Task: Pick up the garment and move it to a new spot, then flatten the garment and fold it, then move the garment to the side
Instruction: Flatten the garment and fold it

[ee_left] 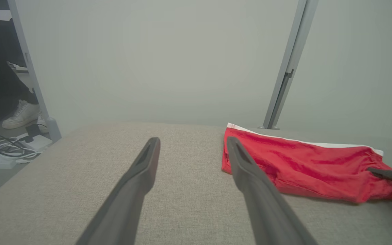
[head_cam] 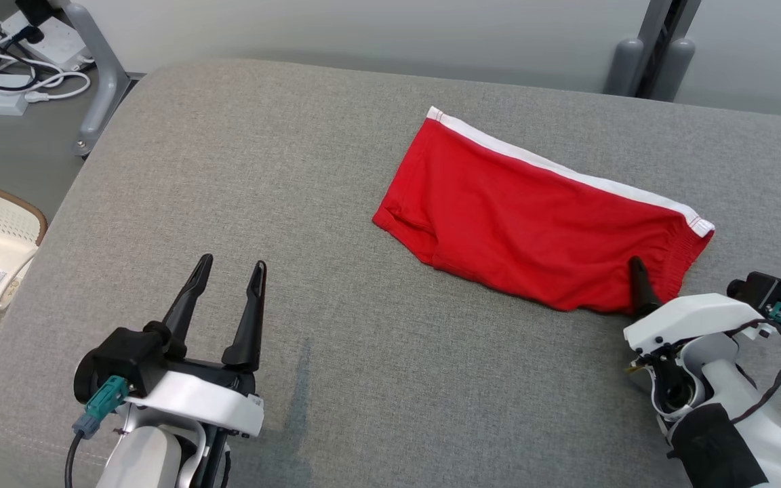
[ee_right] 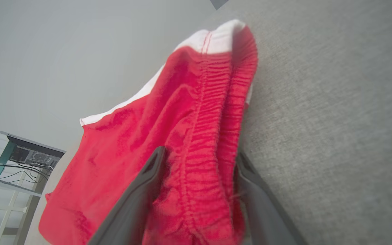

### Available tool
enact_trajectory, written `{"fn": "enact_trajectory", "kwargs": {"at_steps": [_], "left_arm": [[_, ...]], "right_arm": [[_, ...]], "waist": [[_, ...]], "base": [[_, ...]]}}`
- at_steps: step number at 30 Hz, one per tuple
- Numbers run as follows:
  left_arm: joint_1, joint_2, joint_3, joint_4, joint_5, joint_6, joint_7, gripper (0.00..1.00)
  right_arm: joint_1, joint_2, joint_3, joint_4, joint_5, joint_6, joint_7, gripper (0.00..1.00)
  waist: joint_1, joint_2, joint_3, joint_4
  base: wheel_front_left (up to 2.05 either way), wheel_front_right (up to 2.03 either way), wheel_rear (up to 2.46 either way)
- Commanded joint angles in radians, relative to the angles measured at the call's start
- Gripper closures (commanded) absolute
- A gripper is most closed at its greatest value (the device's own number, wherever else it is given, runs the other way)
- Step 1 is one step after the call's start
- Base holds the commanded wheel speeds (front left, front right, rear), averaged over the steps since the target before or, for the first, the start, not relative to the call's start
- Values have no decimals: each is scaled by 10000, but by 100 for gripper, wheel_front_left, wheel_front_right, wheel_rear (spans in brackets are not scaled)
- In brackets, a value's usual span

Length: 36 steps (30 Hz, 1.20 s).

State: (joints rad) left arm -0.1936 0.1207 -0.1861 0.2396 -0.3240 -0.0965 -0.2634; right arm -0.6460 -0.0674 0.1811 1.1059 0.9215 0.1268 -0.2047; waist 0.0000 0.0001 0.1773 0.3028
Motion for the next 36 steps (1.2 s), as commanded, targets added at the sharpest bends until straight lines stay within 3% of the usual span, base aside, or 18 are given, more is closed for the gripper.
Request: {"fn": "enact_trajectory", "kwargs": {"at_steps": [1,8,15,30,36], "left_arm": [[-182,12,93,37,87,-48,-6,0],[-41,-75,269,106,137,-88,-6,0],[65,-200,373,135,212,-168,-6,0],[25,-396,380,302,333,-267,-6,0],[-12,-459,425,402,353,-302,-6,0]], "right_arm": [[196,264,101,226,76,63,-69,100],[133,51,90,522,-86,45,-350,100],[18,-668,394,631,-465,37,-429,100],[-1208,-3159,1362,1108,-1730,37,285,100],[-1684,-3037,1593,1155,-1830,37,767,100]], "waist": [[0,-1,-14,-15],[0,-1,-158,-131],[0,-1,-303,-333],[0,-1,-164,-212],[0,-1,-271,-178]], "base": [[0,0,0],[0,0,0],[0,0,0],[0,0,0],[0,0,0]]}}
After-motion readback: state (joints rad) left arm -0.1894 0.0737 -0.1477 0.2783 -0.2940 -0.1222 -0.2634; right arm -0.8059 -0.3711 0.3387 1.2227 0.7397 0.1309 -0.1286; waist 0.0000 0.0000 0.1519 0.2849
